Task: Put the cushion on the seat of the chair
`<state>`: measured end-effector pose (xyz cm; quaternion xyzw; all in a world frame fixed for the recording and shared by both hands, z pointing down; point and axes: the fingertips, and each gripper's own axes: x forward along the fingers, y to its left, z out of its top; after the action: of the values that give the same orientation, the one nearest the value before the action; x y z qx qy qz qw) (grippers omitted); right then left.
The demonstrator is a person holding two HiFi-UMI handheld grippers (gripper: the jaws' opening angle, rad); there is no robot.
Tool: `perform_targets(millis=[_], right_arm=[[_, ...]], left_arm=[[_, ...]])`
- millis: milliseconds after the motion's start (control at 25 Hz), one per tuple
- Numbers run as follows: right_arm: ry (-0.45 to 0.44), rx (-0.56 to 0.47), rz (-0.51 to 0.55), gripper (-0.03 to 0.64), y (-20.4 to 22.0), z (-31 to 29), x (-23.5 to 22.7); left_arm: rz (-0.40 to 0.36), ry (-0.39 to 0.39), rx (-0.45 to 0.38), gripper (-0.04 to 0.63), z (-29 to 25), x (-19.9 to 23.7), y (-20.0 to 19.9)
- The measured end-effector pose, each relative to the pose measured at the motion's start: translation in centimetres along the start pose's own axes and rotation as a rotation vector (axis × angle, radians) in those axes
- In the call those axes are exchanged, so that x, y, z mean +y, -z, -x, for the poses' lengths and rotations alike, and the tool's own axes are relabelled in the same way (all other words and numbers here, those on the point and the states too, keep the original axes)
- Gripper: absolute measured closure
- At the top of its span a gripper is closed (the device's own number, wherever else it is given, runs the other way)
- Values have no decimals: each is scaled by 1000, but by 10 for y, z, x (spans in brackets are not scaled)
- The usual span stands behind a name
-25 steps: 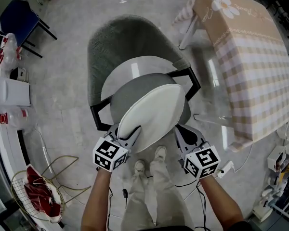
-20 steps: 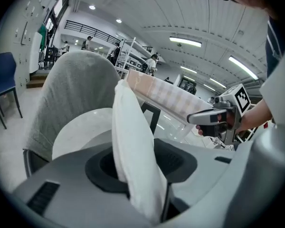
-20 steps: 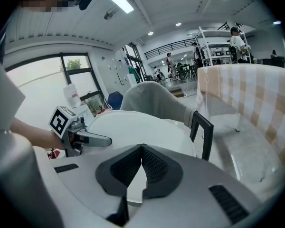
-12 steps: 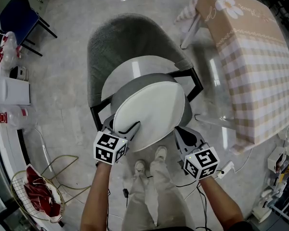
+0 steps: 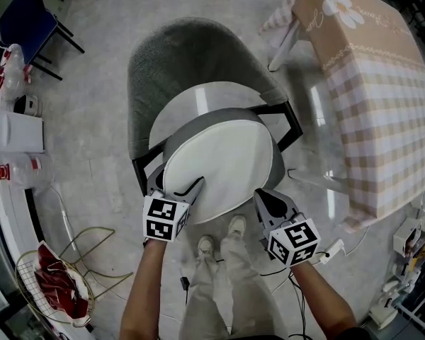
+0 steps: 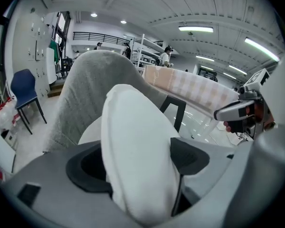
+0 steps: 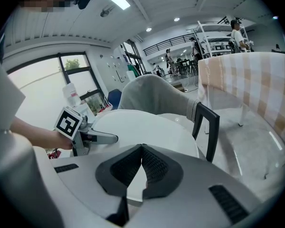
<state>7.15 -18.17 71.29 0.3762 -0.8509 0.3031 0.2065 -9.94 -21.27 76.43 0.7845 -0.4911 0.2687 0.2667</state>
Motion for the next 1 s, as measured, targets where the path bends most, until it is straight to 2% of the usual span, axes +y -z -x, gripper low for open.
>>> perform_targets(millis=[200,1000], right_arm=[[-10,6,-5,600,3,-8,2],[-25,51,-34,600,22,-23,1]], left_arm=[[-9,-67,15,184,-6,13,5],[-57,-170,72,129,-35,27,30]])
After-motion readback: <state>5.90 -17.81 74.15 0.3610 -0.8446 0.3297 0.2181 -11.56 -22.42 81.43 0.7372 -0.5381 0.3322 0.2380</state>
